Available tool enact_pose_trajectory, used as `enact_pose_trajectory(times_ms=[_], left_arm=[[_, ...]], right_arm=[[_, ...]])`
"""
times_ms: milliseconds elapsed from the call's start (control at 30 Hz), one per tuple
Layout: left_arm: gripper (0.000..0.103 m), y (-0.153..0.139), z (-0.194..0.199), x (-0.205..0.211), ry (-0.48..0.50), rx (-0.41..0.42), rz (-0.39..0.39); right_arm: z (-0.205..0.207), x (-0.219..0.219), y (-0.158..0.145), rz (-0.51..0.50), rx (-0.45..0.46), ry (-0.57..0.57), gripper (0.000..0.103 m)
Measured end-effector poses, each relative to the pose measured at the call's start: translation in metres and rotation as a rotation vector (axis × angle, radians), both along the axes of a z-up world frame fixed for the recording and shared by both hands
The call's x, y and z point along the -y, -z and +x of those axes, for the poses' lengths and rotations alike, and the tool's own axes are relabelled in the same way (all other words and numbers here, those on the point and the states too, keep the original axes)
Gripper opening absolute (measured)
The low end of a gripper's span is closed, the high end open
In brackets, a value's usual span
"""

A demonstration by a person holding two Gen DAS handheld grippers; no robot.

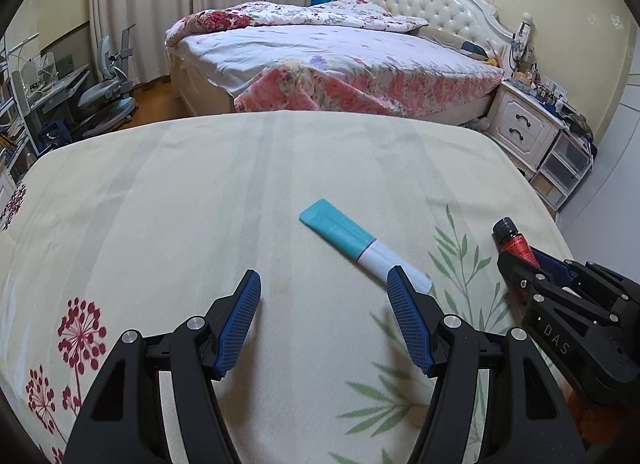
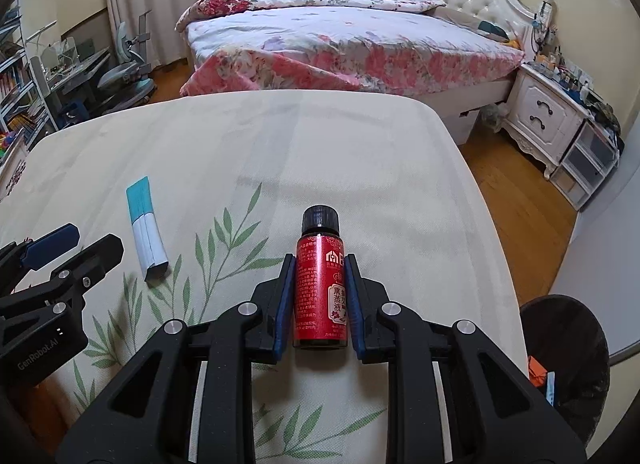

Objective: Collect trash
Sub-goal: 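Grasp the teal-capped white marker with the left tool while the right tool holds the red can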

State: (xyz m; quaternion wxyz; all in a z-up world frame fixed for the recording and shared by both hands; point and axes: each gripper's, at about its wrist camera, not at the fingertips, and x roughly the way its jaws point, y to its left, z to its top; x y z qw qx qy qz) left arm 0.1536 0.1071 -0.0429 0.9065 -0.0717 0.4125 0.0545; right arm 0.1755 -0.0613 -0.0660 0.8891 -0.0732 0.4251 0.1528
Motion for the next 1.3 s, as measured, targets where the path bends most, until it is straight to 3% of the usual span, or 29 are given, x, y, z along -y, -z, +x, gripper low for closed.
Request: enact_pose_trajectory(times_ms=[267,400,533,800,1067,1300], left_arm=[[0.064,0.0,0.022,0.011,0.02,-0.011,0.024],[0.064,0.007,0.035,0.014,0.022,-0.075,0.05],[0.065,0.007,0.03,0.019,0.036,-0.086,0.088],[0.064,0.005,0.007,0.007,0.038,-0.077,0.071],[0.054,0.004,0.009,0.007,0.071,-0.069,0.088],[0.027,0.005,0.009,0.018,0.123,-0.052,0.127]], right_arm=[[0.006,-0.001,0.0,0.008,-0.005,-0.002,0.024],[0.007,-0.002,0.0,0.01,-0.007,-0.003,0.024],[0.008,-0.003,0.0,0.006,-0.004,-0.002,0.024],[-0.002,-0.002,-0.001,0.001,-0.001,0.003,0.024],[-0.008,-0.002,0.0,-0.003,0.001,0.008,0.024],[-0.016,-0.003,0.0,-0.008,0.002,0.017,0.023]])
